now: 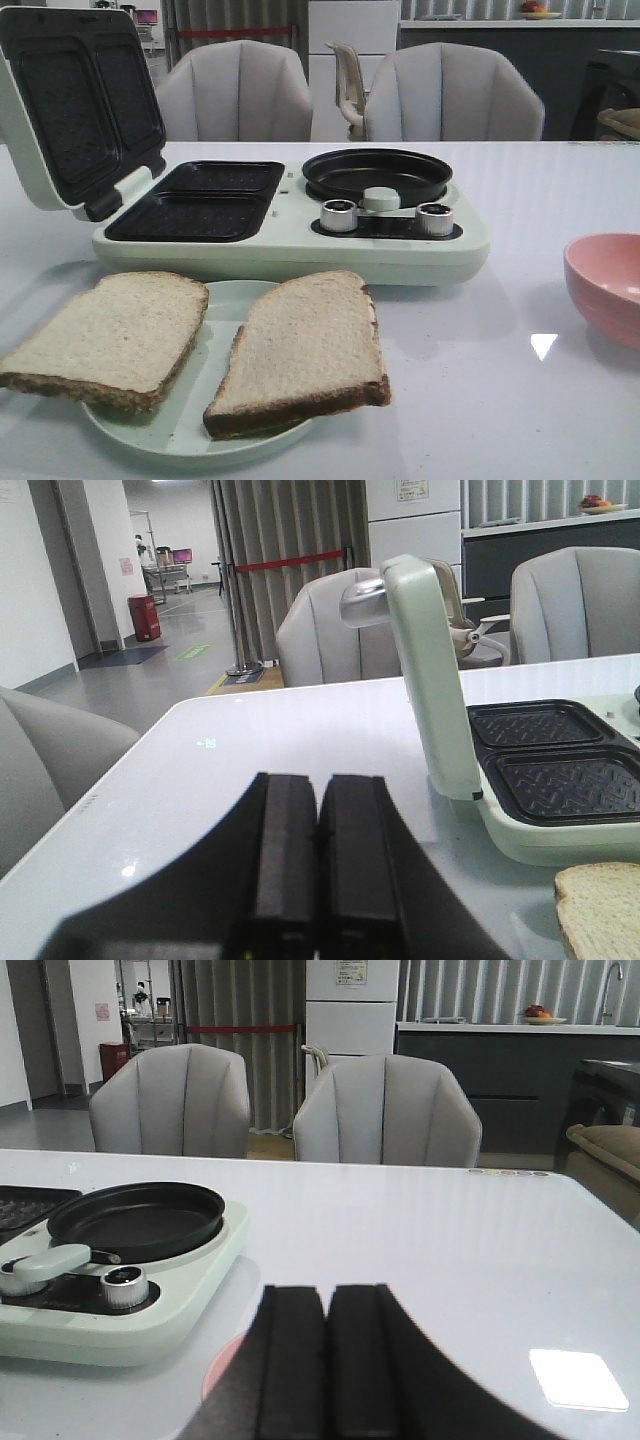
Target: Make breakfast with bread and shrimp
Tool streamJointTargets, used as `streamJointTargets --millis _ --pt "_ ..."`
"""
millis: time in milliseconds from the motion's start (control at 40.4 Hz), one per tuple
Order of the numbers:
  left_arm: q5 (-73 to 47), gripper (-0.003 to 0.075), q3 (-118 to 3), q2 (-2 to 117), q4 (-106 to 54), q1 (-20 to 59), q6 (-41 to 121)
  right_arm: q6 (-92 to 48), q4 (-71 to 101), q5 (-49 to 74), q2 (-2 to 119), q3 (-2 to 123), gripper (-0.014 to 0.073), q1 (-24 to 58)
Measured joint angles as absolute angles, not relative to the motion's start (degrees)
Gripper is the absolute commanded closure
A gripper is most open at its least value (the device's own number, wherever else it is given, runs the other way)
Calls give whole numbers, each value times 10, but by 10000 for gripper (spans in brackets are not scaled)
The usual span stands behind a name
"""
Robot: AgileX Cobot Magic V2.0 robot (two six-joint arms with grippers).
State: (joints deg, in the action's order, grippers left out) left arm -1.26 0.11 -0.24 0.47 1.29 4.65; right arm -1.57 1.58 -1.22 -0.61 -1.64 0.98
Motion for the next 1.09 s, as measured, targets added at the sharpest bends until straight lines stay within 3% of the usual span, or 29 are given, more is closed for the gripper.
streamJointTargets --millis 618,816,1088 --pt "39 619 -8 -2 -33 13 45 -16 16 10 -6 8 558 10" --pt "15 619 -106 -2 -31 13 45 -16 16 91 -6 115 558 10" --pt "-120 619 -267 46 -18 13 44 -16 16 218 45 269 558 10"
